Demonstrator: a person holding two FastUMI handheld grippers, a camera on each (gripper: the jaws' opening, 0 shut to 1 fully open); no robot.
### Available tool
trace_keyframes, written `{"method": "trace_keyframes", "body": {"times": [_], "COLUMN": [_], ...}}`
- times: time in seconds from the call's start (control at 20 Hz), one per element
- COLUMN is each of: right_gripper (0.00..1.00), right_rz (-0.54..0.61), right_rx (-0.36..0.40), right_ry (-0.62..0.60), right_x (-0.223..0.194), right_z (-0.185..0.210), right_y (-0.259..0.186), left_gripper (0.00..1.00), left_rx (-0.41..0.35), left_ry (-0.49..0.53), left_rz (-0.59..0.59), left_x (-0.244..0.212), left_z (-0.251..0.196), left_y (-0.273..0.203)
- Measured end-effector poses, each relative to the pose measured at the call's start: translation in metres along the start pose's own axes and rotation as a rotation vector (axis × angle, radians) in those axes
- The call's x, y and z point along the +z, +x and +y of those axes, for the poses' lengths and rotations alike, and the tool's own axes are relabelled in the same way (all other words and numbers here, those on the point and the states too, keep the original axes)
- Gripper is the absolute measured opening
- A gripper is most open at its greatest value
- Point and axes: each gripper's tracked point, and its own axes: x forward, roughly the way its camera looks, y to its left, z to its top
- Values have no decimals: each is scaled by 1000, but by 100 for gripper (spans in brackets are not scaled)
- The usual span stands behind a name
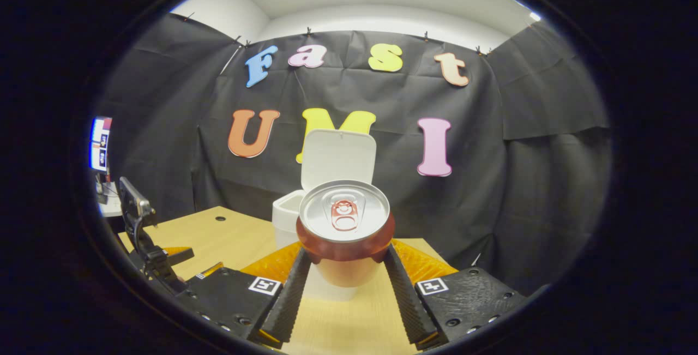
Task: Press the lid of the desktop garbage bin to open it, pick up the crumpled paper on the desktop and throw it into the bin, then pick up the pop can on the desktop and drop it into the bin, and finally close the garbage bin lid.
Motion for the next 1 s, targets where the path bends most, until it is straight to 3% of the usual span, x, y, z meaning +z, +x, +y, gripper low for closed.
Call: {"method": "trace_keyframes", "body": {"times": [0.15, 0.5, 0.8, 1.0], "right_gripper": [75, 75, 76, 75], "right_rz": [7, 41, 75, 137], "right_rx": [15, 75, 15, -18], "right_ry": [-11, -47, -95, -44], "right_x": [25, 75, 95, 85], "right_z": [15, 51, 63, 64], "right_y": [15, 50, 103, 146], "left_gripper": [100, 100, 100, 100], "left_rx": [24, -3, 16, -2], "left_ry": [-5, 4, -17, -35], "left_rz": [-5, -19, -12, -11], "left_x": [2, 7, 7, 8], "left_z": [12, 13, 22, 18], "left_y": [0, -4, -3, -5]}}
